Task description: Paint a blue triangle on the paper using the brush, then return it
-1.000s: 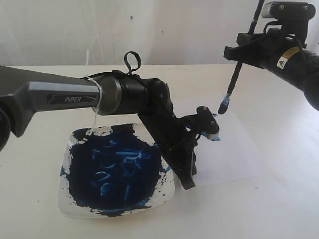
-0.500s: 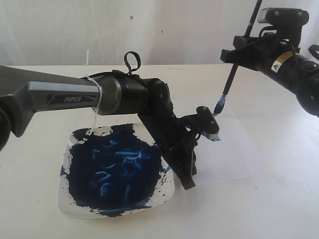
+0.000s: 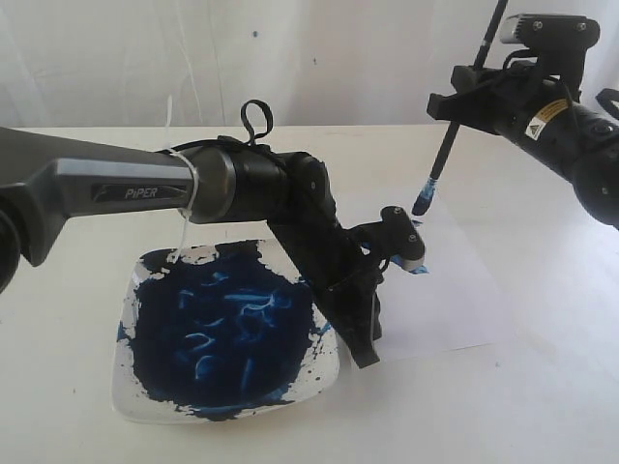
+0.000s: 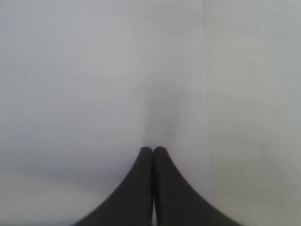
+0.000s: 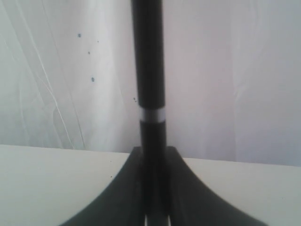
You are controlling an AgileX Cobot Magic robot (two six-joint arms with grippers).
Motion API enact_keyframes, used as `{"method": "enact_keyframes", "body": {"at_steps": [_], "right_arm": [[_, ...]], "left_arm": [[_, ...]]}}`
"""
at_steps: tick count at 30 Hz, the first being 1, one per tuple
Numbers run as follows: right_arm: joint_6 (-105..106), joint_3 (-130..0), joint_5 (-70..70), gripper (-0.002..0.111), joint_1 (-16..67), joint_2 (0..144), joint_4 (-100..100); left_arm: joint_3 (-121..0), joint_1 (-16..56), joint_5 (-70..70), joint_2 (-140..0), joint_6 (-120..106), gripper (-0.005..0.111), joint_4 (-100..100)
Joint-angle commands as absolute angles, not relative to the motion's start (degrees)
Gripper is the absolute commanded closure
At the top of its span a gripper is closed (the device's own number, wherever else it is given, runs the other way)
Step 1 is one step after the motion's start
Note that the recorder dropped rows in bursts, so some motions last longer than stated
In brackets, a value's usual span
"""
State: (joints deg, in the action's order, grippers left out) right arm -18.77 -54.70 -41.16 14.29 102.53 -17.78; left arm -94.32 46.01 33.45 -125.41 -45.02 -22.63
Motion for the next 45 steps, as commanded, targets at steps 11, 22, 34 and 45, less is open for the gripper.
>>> {"method": "enact_keyframes", "body": {"at_steps": [11, 22, 34, 45], "right_arm": [[-17.7, -57.9, -39.6, 0.108, 13.7, 103.7, -17.5], [-18.0, -58.0, -37.6, 0.108, 13.7, 103.7, -17.9], [-31.7, -58.7, -42.2, 0.108, 7.9, 103.7, -35.0], [-34.9, -58.7, -46.9, 0.108, 7.9, 105.2, -40.5]], "left_arm": [[-94.4, 46.4, 34.3, -125.9, -44.9, 0.107, -23.1], [-94.4, 46.4, 34.3, -125.9, -44.9, 0.107, -23.1], [-94.4, 46.4, 34.3, -125.9, -44.9, 0.107, -23.1], [-94.4, 46.4, 34.3, -125.9, -44.9, 0.107, -23.1]]}}
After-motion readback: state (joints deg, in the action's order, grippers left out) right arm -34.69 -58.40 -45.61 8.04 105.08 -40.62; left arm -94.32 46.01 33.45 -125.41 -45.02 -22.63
